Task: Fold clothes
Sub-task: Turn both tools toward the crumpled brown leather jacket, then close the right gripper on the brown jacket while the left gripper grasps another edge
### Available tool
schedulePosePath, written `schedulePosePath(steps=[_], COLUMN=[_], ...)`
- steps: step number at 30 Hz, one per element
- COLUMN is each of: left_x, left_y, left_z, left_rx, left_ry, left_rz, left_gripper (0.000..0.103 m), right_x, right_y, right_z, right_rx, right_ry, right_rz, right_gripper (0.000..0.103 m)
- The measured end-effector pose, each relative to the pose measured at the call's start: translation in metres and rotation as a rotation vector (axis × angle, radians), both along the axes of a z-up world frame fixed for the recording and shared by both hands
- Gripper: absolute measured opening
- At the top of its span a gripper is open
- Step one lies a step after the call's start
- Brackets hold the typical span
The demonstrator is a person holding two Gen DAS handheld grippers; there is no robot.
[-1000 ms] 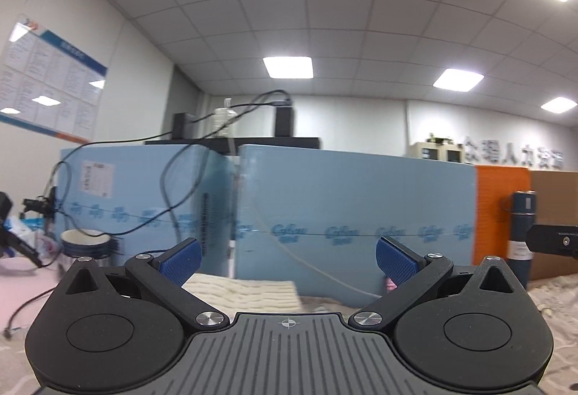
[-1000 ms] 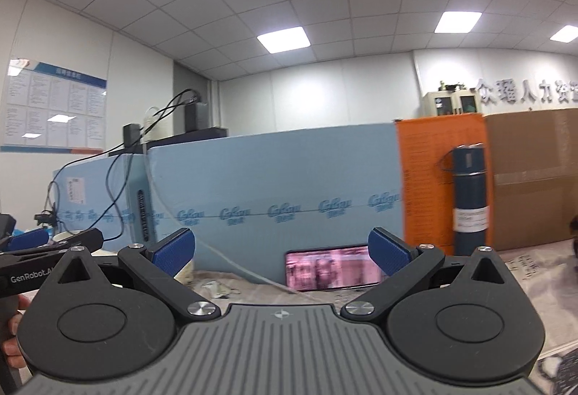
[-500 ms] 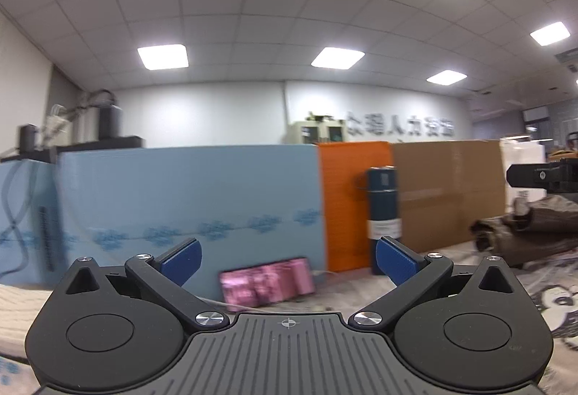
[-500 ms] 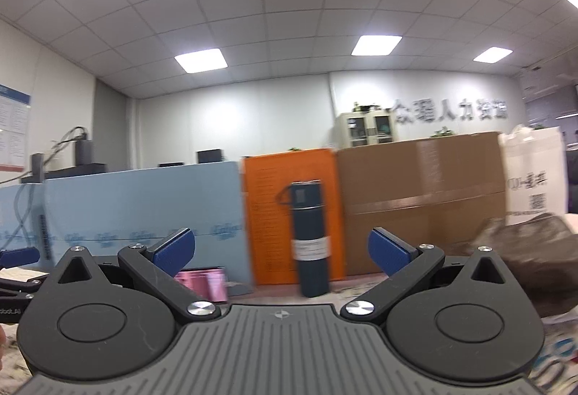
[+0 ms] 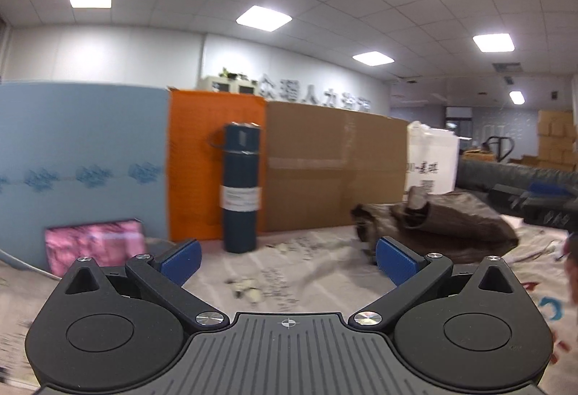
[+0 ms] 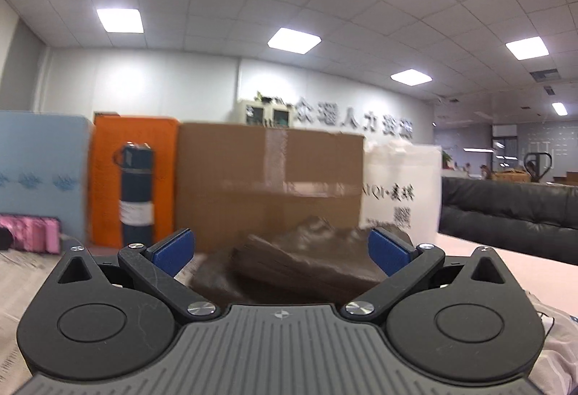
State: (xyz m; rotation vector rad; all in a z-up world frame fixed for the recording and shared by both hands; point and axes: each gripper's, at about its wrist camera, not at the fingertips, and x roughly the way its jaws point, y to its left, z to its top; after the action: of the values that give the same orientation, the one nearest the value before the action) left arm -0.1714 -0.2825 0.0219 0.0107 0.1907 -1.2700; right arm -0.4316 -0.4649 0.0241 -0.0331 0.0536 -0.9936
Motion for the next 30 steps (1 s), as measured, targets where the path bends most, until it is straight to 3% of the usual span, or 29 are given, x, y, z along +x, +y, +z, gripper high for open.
schedulePosePath(steps=[3, 6, 8, 13, 22, 27, 29, 30], left_x=[0.007, 0.019, 0.029, 0.045, 0.055, 0.055, 0.055, 0.054], left_y=[-0.029, -0.066, -0.085, -0.116, -0.148, -0.160, -0.164, -0.167], left_z=[0.000, 0.001, -0.001, -0.007, -0.017, -0.028, -0.032, -0.034], left_rx=[0.016, 0.083, 0.093, 0.034, -0.009, 0.014, 0.028, 0.037], left_ry=[0.110, 0.223, 0.310, 0.474, 0.592, 0.615, 0.612, 0.611], left_rz=[-0.059, -0.152, -0.161, -0.150, -0.186, -0.213, -0.213, -0.206], left_gripper=[0.103, 0.103, 0.103, 0.103, 0.098, 0.083, 0.079, 0.077], right_x=[0.007, 0.018, 0.026, 0.048, 0.072, 0.078, 0.073, 0.072], right_y=[-0.025, -0.047, -0.059, -0.081, -0.109, -0.120, -0.125, -0.127], right_z=[-0.009, -0.015, -0.015, -0.016, -0.021, -0.025, -0.023, -0.022], right_rx=[0.034, 0.046, 0.046, 0.021, 0.034, 0.033, 0.066, 0.082], right_ry=[0.056, 0.111, 0.141, 0.226, 0.269, 0.269, 0.217, 0.204], right_rz=[-0.019, -0.027, -0.028, -0.014, -0.026, -0.077, -0.095, -0.091], right_gripper=[0.103, 0.103, 0.103, 0.103, 0.103, 0.102, 0.096, 0.079])
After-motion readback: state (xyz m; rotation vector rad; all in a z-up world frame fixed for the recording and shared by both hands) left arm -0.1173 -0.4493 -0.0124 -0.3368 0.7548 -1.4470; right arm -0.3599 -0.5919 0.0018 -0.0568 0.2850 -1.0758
